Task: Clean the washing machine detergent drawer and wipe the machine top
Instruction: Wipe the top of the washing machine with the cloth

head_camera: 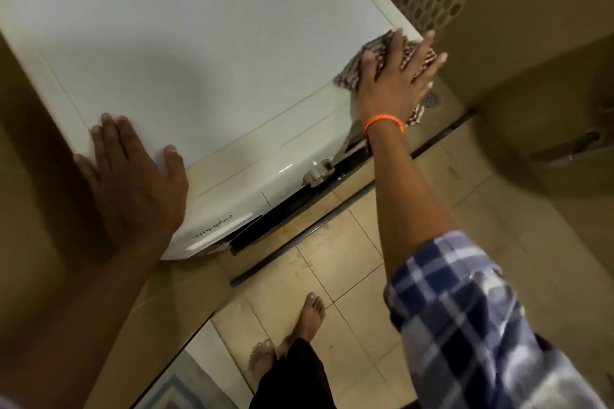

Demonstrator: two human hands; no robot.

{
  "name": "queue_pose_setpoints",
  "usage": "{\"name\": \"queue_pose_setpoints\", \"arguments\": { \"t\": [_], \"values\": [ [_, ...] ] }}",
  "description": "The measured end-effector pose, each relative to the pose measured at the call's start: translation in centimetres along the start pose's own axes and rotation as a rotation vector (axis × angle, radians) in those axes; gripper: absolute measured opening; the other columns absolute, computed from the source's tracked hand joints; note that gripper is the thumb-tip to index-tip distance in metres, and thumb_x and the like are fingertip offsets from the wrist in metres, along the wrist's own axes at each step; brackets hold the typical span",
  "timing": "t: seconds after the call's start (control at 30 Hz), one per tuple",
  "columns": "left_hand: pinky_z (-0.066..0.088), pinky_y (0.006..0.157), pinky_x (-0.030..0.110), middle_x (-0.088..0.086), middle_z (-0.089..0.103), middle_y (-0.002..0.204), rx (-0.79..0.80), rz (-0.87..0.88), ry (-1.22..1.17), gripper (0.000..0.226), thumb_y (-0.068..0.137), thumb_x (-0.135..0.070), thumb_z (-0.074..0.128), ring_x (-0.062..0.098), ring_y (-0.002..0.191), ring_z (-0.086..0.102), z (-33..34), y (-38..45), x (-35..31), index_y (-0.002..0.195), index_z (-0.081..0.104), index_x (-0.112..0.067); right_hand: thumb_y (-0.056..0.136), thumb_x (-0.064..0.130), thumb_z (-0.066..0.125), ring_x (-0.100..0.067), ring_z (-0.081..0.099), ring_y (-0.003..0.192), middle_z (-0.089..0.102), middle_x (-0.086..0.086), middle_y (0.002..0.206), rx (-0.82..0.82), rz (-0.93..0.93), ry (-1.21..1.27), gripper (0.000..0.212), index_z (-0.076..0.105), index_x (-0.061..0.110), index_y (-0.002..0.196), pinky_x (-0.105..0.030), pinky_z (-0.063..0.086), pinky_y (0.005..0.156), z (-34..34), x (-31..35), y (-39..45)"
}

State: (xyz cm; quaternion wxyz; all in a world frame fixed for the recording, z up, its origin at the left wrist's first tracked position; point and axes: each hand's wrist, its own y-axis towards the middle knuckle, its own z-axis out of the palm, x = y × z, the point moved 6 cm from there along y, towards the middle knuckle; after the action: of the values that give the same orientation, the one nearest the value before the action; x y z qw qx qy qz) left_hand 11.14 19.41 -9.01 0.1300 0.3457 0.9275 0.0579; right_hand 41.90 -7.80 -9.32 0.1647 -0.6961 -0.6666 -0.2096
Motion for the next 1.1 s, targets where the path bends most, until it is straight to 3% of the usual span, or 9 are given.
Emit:
{"name": "queue_pose_setpoints", "arguments": {
  "t": [0.13,0.27,0.33,0.43,0.53,0.67,0.8,0.97,1.1],
  "values": [
    [0.011,0.133,0.06,0.019,0.025,0.176,-0.019,0.006,-0.037,0.072,0.109,-0.043,0.038,0.035,0.165,0.021,-0.4,0.1,0.1,0.168,0.026,-0.004,0.109,0.063,0.029,-0.031,-0.004,0.165,0.006,-0.007,0.179,0.11,-0.329,-0.156,0.067,0.024,0.032,0.168,-0.059,0.002,0.131,1.8,5.1,-9.6],
    [0.022,0.134,0.045,0.015,0.036,0.173,-0.179,-0.078,-0.359,0.06,0.109,-0.024,0.039,0.031,0.161,0.033,-1.4,0.1,1.4,0.166,0.037,-0.006,0.109,0.058,0.037,-0.03,-0.003,0.165,0.007,-0.009,0.179,0.393,-0.779,-0.144,0.064,0.028,0.032,0.167,-0.054,0.004,0.132,4.2,11.3,-22.1],
    [0.024,0.133,0.039,0.015,0.04,0.17,-0.199,-0.13,-0.411,0.058,0.108,-0.019,0.036,0.03,0.16,0.037,-1.4,-0.1,1.9,0.163,0.043,-0.005,0.11,0.051,0.038,-0.03,0.001,0.165,0.012,-0.009,0.178,0.486,-1.009,-0.193,0.06,0.029,0.033,0.167,-0.053,0.007,0.13,5.2,14.0,-27.1],
    [0.025,0.132,0.04,0.015,0.042,0.17,-0.169,-0.141,-0.366,0.056,0.109,-0.023,0.036,0.031,0.16,0.037,-1.3,0.0,1.7,0.161,0.047,-0.004,0.11,0.053,0.035,-0.027,0.004,0.165,0.014,-0.005,0.178,0.498,-1.166,-0.243,0.062,0.024,0.036,0.168,-0.054,0.006,0.13,5.8,14.2,-26.9],
    [0.021,0.133,0.046,0.017,0.038,0.171,-0.116,-0.055,-0.185,0.057,0.113,-0.033,0.037,0.034,0.161,0.033,-0.8,0.1,0.9,0.16,0.046,-0.002,0.107,0.065,0.033,-0.024,0.008,0.165,0.018,0.0,0.177,0.426,-1.14,-0.253,0.066,0.025,0.04,0.167,-0.059,0.004,0.129,4.7,12.1,-20.2],
    [0.013,0.135,0.046,0.013,0.032,0.175,-0.045,-0.075,-0.164,0.068,0.105,-0.038,0.041,0.032,0.164,0.025,-0.4,0.4,0.9,0.165,0.037,-0.006,0.107,0.066,0.033,-0.025,0.012,0.164,0.017,0.005,0.177,0.326,-0.832,-0.287,0.064,0.021,0.046,0.166,-0.063,0.008,0.129,2.2,6.1,-5.0],
    [0.012,0.135,0.047,0.013,0.032,0.175,-0.031,-0.062,-0.18,0.069,0.103,-0.035,0.044,0.031,0.165,0.024,-0.4,0.6,0.8,0.166,0.037,-0.008,0.104,0.069,0.027,-0.029,0.008,0.164,0.016,-0.001,0.178,0.273,-0.5,-0.348,0.066,0.019,0.046,0.166,-0.064,0.012,0.129,-0.2,1.5,7.6],
    [0.012,0.136,0.046,0.01,0.03,0.176,-0.024,-0.067,-0.166,0.064,0.109,-0.037,0.037,0.027,0.166,0.021,-0.3,0.7,1.1,0.167,0.035,-0.009,0.104,0.069,0.021,-0.034,0.005,0.164,0.012,-0.01,0.178,0.17,-0.38,-0.353,0.072,0.021,0.036,0.168,-0.065,0.01,0.128,0.9,4.1,4.1],
    [0.023,0.134,0.047,0.009,0.04,0.171,-0.104,-0.092,-0.286,0.056,0.113,-0.031,0.034,0.025,0.162,0.031,-0.9,0.4,1.2,0.163,0.044,-0.009,0.107,0.066,0.025,-0.036,0.005,0.164,0.011,-0.01,0.178,0.261,-0.636,-0.295,0.069,0.02,0.034,0.169,-0.063,0.004,0.13,4.1,10.8,-8.8]
  ]
}}
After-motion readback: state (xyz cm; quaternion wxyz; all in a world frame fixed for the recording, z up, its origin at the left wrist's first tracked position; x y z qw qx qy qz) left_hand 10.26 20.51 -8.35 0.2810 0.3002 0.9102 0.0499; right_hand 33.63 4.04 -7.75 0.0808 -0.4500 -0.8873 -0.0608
